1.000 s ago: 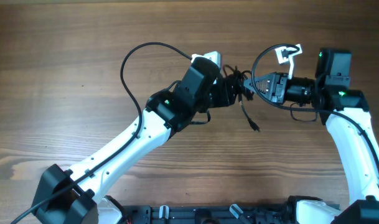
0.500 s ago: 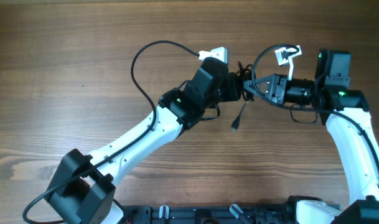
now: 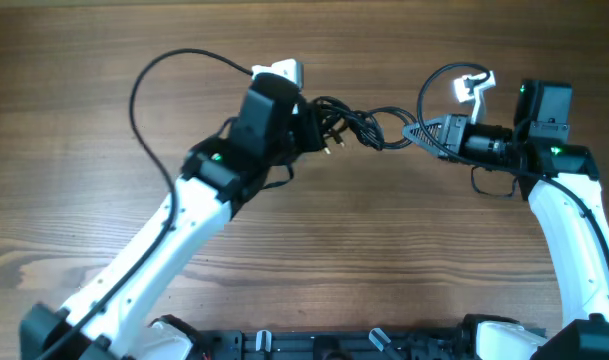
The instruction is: Untangle cables
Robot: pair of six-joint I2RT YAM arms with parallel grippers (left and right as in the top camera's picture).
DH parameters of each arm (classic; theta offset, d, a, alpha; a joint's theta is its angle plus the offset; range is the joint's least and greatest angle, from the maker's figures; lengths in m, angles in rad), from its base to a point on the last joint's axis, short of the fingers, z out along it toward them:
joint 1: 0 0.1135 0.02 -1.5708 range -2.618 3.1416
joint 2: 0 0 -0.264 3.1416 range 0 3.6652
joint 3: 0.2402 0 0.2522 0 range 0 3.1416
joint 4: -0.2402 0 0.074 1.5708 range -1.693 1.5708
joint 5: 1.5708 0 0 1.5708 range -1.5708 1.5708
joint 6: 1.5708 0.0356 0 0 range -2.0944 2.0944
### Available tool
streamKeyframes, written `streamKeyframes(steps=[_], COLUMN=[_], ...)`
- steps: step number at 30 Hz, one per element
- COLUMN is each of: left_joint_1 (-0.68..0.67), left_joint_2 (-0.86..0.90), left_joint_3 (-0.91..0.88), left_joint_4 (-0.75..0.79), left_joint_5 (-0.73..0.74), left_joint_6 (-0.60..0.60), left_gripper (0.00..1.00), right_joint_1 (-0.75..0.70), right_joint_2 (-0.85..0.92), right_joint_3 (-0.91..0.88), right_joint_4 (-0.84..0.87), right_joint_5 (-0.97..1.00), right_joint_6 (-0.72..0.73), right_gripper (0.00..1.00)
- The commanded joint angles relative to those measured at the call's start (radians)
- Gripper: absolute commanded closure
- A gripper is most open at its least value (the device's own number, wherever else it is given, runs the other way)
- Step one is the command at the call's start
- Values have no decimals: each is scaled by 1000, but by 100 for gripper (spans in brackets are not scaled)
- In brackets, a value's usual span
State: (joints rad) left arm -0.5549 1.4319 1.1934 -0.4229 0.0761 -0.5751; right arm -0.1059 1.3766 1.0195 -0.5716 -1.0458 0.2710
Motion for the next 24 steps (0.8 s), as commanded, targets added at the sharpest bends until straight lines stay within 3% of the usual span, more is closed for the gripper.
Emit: streamKeyframes(steps=[1, 14, 21, 24], left_joint_1=[58, 88, 85, 85], left_joint_2=[-56, -56, -56, -56], left_joint_3=[5, 5, 5, 5], left_joint_4=[-13, -115, -113, -113], left_joint_5=[-118, -116, 58, 82], left_joint_6=[48, 47, 34, -22], left_gripper=[96, 96, 96, 96], right_joint_1=[-29, -67, -35, -8], right_joint_2=[1, 1, 1, 1], right_joint_3=[1, 1, 1, 1], right_joint_4=[10, 13, 6, 9], right_joint_5=[89, 96, -22, -37], right_joint_6=[24, -10, -122, -153], right_gripper=[96, 96, 95, 90])
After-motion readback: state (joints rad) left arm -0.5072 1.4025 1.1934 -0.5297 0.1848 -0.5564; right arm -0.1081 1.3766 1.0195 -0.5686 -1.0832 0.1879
